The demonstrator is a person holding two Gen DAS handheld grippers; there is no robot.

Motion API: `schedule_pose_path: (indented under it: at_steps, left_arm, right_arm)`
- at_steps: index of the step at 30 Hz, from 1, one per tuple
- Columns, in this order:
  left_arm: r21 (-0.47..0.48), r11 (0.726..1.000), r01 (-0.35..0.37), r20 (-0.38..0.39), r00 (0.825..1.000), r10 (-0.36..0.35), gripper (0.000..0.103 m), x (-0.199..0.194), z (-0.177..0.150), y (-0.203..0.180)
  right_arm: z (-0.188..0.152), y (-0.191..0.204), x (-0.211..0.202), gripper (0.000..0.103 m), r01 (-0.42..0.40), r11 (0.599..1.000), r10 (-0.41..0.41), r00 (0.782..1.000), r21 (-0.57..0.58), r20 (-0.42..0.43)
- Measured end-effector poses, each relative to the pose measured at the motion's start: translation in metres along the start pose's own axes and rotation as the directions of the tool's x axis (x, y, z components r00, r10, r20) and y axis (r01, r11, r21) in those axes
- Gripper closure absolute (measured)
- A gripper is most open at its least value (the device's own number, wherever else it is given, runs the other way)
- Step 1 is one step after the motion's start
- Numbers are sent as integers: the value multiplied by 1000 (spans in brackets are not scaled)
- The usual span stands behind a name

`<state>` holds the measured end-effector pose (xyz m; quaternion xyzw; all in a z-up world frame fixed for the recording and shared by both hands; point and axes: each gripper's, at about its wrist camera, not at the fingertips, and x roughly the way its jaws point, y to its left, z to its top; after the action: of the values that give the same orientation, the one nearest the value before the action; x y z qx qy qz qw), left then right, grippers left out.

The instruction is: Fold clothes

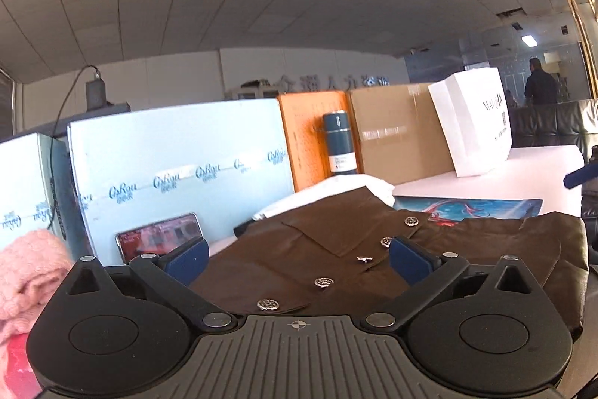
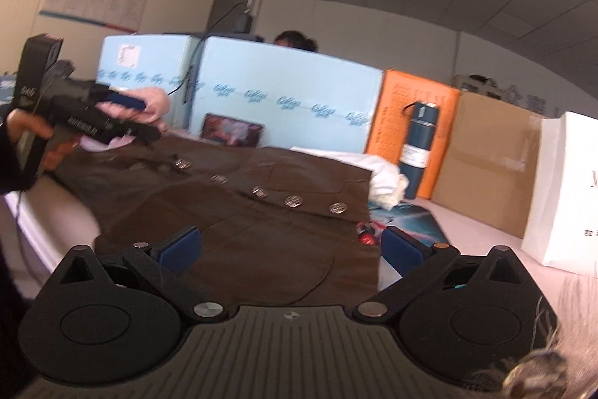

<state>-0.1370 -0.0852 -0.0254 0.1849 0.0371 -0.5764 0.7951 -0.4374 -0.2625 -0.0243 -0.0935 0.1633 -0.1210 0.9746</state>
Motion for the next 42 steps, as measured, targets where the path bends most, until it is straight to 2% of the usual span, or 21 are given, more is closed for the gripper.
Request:
schedule_pose_path:
  at_steps: [3,5,8,13,18,19,24,27,29,34,37,42]
  left_arm:
    - [1,1000,-18,52,998,18,0,-17,-5,5]
    - [1,1000,-30,87,996,30,0,-28,-8,9]
    - [34,999,43,75,996,-45,0,-36,-14,3]
    - [106,973,206,13,978,-208,0,-35,-23,-18]
    - [144,941,307,-5,951,-310,0,-32,-28,-43]
    - [153,940,306,-9,951,-308,0,-29,-28,-48]
    - [222,957,186,-50,982,-180,0,-12,-28,-73]
    - [208,967,148,-31,989,-144,0,-8,-25,-75]
    - [194,977,94,-19,996,-92,0,-6,-22,-71]
    - [172,985,13,-20,1000,-10,0,-9,-23,-54]
    - [181,983,-43,-37,998,50,0,-13,-27,-46]
    - [198,971,-134,-65,987,150,0,-21,-33,-31]
  right_arm:
    - [-2,20,4,0,-96,990,85,991,-104,-103]
    - [-6,35,10,0,-137,974,108,981,-183,-159]
    - [-15,53,24,0,-150,950,95,975,-275,-203]
    - [-23,63,42,0,-62,935,10,989,-349,-150]
    - [-14,63,47,0,-53,947,35,997,-317,-63]
    - [-11,61,46,0,-47,953,36,999,-301,-40]
    - [1,50,45,0,8,968,5,999,-249,53]
    - [6,45,44,0,25,973,-4,996,-231,91]
    - [6,42,45,0,21,974,-2,996,-226,86]
    - [-3,44,50,0,10,959,-10,1000,-282,4]
    - [-10,39,55,0,66,953,-75,997,-296,-17]
    - [-8,22,53,1,152,958,-142,988,-245,57]
